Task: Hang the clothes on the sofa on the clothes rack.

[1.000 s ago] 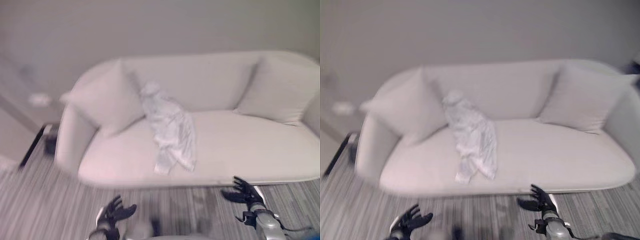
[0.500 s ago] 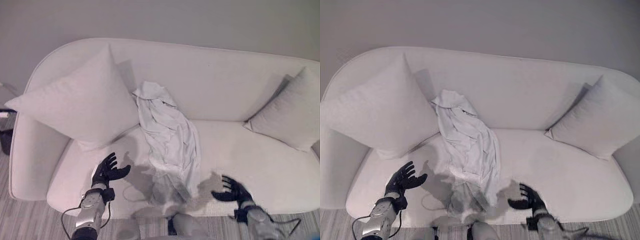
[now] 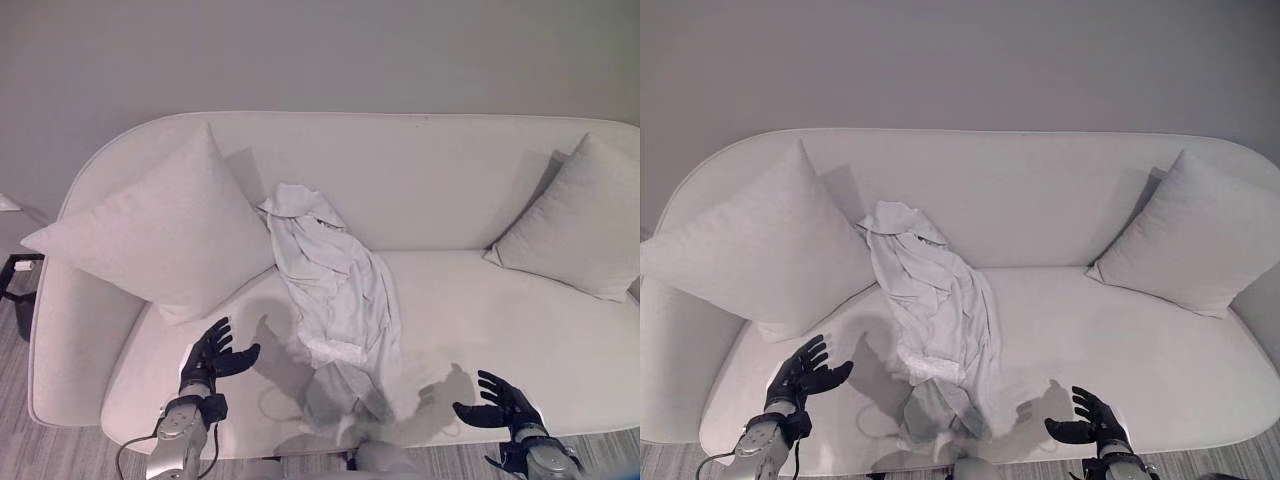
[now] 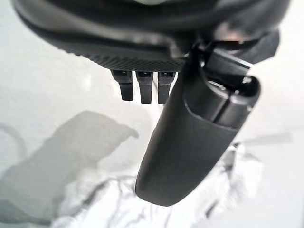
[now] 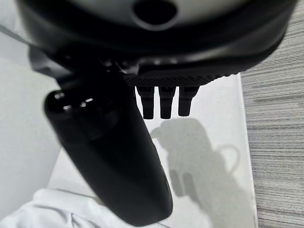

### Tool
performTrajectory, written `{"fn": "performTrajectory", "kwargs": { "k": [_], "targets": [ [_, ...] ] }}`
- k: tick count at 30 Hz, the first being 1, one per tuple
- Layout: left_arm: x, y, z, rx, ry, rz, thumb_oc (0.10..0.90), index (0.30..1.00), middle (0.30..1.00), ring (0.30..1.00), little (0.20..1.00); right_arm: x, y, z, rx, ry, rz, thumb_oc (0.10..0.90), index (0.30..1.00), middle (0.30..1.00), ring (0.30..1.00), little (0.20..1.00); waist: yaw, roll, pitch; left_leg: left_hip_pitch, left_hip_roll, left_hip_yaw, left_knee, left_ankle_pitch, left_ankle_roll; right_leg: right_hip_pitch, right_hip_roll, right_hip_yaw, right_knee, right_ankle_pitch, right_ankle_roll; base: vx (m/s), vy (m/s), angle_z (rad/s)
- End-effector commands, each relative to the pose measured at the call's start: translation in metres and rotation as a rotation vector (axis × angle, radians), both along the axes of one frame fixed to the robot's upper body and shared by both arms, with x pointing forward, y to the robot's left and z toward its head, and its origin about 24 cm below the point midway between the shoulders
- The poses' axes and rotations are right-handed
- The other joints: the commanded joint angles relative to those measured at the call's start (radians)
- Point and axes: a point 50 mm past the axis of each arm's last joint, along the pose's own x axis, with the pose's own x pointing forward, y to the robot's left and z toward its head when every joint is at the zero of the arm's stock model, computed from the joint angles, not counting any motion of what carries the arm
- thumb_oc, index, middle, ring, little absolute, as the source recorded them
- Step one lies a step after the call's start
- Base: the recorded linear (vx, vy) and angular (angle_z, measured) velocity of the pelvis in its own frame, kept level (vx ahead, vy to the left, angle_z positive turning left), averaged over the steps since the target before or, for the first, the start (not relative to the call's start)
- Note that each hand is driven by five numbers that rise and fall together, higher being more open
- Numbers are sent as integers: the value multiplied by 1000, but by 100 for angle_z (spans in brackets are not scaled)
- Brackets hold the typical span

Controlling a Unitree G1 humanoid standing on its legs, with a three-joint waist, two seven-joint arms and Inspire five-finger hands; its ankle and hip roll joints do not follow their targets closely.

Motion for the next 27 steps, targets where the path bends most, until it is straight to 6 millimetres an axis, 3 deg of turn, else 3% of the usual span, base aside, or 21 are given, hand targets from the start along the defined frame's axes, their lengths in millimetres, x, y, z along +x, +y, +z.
{"fn": "performTrajectory", "kwargs": {
  "k": [1, 3, 4, 5, 7, 8, 11, 12, 15, 16, 17, 18, 20, 22, 24, 25, 27],
  "targets": [
    [48, -8, 64, 56, -323, -116, 800, 900, 900, 900, 900, 39, -29, 50, -161, -201, 50, 800, 900, 900, 900, 900, 6, 9, -47, 120, 3, 9, 9, 21, 61, -59, -46, 34, 4, 19, 28, 82, -125, 3],
    [64, -18, 88, 68, -422, -162, 800, 900, 900, 900, 900, 55, -28, 64, -189, -263, 77, 800, 900, 900, 900, 900, 7, 13, -39, 116, 10, -3, 49, 58, 64, -46, -39, 50, 4, 11, 28, 31, -134, 4],
    [71, -25, 97, 65, -460, -184, 800, 900, 900, 900, 900, 65, -25, 72, -200, -298, 93, 800, 900, 900, 900, 900, 12, 1, -23, 73, -5, -16, 134, 57, 61, -37, -49, 58, 4, 15, 26, -36, -78, 2],
    [71, -25, 97, 65, -460, -184, 800, 900, 900, 900, 900, 65, -25, 72, -200, -299, 93, 800, 900, 900, 900, 900, 11, 1, -23, 71, -5, -17, 136, 56, 61, -37, -49, 57, 4, 15, 26, -92, -99, 11],
    [86, -39, 117, 66, -534, -227, 800, 900, 900, 900, 900, 88, -15, 83, -210, -354, 126, 800, 900, 900, 900, 900, 27, -27, 34, -22, -28, -45, 250, 38, 48, -19, -73, 64, 4, 14, 19, -112, -86, 28],
    [97, -44, 134, 95, -590, -255, 800, 900, 900, 900, 900, 102, -14, 95, -227, -405, 125, 800, 900, 900, 900, 900, 40, -33, 63, -92, 6, -39, 182, 15, 56, -12, -94, 62, 4, 10, 18, -52, -34, 36],
    [104, -57, 145, 133, -625, -325, 800, 900, 900, 900, 900, 115, -10, 105, -244, -454, 127, 800, 900, 900, 900, 900, 63, -26, 97, -139, 23, -37, 65, 42, 51, 6, -92, 44, 4, 9, 12, 27, 31, 21],
    [107, -61, 155, 212, -647, -380, 800, 900, 900, 900, 900, 128, -3, 116, -245, -500, 147, 800, 900, 900, 900, 900, 66, -2, 96, -124, 30, -54, 9, 41, 36, 5, -87, 53, 4, -2, 9, 89, 171, 16],
    [121, -78, 180, 263, -736, -442, 800, 900, 900, 900, 900, 167, 25, 147, -245, -620, 218, 800, 900, 900, 900, 900, 81, 6, 147, -132, 24, -40, 17, 62, 16, -29, -114, 62, 4, 6, 3, -3, 178, -15],
    [121, -78, 181, 263, -737, -442, 800, 900, 900, 900, 900, 168, 25, 147, -245, -621, 218, 800, 900, 900, 900, 900, 82, 6, 149, -130, 24, -39, 16, 62, 16, -27, -114, 63, 4, 6, 3, -72, 151, -57],
    [126, -85, 198, 317, -791, -481, 800, 900, 900, 900, 900, 183, 32, 162, -251, -661, 240, 800, 900, 900, 900, 900, 90, 7, 172, -131, 20, -24, 9, 60, 11, -48, -124, 54, 4, -2, 2, -49, 83, -67],
    [126, -85, 198, 317, -791, -481, 800, 900, 900, 900, 900, 183, 32, 163, -251, -662, 240, 800, 900, 900, 900, 900, 90, 7, 172, -131, 20, -24, 9, 60, 11, -48, -124, 54, 4, -2, 2, -85, 129, -66],
    [134, -102, 230, 388, -892, -538, 800, 900, 900, 900, 900, 203, 39, 192, -284, -732, 270, 800, 900, 900, 900, 900, 95, 5, 226, -140, 5, -13, 9, 60, 5, -73, -144, 43, 4, -13, 4, -95, 102, -21],
    [137, -108, 242, 411, -930, -552, 800, 900, 900, 900, 900, 210, 41, 202, -302, -752, 274, 800, 900, 900, 900, 900, 95, 3, 252, -141, 0, -12, 9, 58, 2, -81, -150, 41, 4, -12, 6, -94, 57, 2],
    [141, -125, 277, 475, -1044, -588, 800, 900, 900, 900, 900, 228, 41, 236, -353, -811, 262, 800, 900, 900, 900, 900, 99, 2, 313, -148, -6, -9, 9, 54, -1, -100, -162, 36, 4, -15, 9, -138, 64, 6],
    [141, -125, 277, 475, -1045, -588, 800, 900, 900, 900, 900, 228, 42, 237, -354, -812, 262, 800, 900, 900, 900, 900, 99, 2, 315, -147, -6, -9, 9, 54, -1, -100, -162, 36, 4, -15, 9, -123, 44, 8],
    [141, -143, 309, 517, -1153, -610, 800, 900, 900, 900, 900, 242, 41, 270, -403, -859, 244, 800, 900, 900, 900, 900, 100, 2, 371, -154, -11, -11, 9, 53, -4, -115, -167, 34, 4, -14, 12, -104, 22, 10]
  ]
}}
